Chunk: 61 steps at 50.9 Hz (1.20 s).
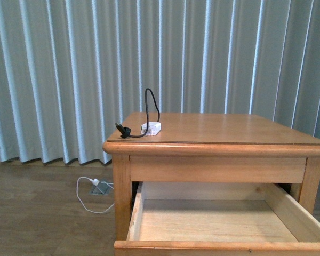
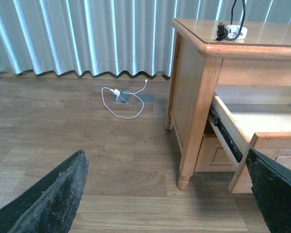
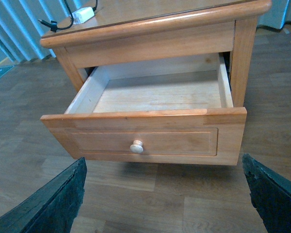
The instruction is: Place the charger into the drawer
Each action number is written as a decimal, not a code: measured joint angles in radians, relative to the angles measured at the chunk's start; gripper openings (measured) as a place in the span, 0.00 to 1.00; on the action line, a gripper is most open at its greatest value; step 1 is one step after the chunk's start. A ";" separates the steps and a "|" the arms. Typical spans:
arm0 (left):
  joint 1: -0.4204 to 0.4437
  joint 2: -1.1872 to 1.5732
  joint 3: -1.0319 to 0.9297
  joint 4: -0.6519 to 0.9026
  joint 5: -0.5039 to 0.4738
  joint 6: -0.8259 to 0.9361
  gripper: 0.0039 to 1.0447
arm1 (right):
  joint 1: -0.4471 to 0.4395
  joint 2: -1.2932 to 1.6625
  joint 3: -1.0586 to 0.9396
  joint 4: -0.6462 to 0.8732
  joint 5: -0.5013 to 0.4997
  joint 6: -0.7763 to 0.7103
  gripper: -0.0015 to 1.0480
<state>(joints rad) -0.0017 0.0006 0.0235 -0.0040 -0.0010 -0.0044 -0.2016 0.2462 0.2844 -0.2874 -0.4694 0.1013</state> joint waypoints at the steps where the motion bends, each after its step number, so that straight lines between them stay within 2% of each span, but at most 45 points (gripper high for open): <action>1: 0.000 0.000 0.000 0.000 0.000 0.000 0.94 | -0.001 0.000 -0.001 0.000 -0.001 0.000 0.92; 9: 0.000 0.000 0.000 0.000 0.000 0.000 0.94 | -0.005 -0.001 -0.002 0.000 -0.004 0.000 0.92; 11: 0.000 0.000 0.000 0.000 0.000 0.000 0.94 | 0.014 -0.015 -0.014 0.030 0.045 -0.008 0.90; 13: 0.000 0.000 0.000 0.000 0.000 0.000 0.94 | 0.074 -0.049 -0.057 0.125 0.200 -0.036 0.83; 17: 0.000 0.000 0.000 0.000 -0.001 0.000 0.94 | 0.174 -0.112 -0.120 0.238 0.407 -0.069 0.70; 20: 0.000 0.000 0.000 0.000 0.002 0.000 0.94 | 0.191 -0.130 -0.133 0.256 0.455 -0.080 0.60; 26: 0.000 0.000 0.000 0.000 0.000 0.000 0.94 | 0.196 -0.150 -0.173 0.264 0.467 -0.095 0.37; 27: 0.000 0.000 0.000 0.000 0.000 0.000 0.94 | 0.197 -0.151 -0.177 0.264 0.468 -0.097 0.38; 31: 0.000 0.000 0.000 0.000 0.001 0.000 0.94 | 0.198 -0.155 -0.182 0.264 0.468 -0.097 0.56; 41: 0.000 0.000 0.000 0.000 0.000 0.000 0.94 | 0.198 -0.156 -0.182 0.264 0.468 -0.097 0.93; 61: 0.000 0.000 0.000 0.000 0.001 0.000 0.94 | 0.198 -0.156 -0.182 0.264 0.468 -0.097 0.92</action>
<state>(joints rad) -0.0017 0.0006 0.0235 -0.0040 -0.0002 -0.0044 -0.0036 0.0902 0.1028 -0.0231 -0.0010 0.0040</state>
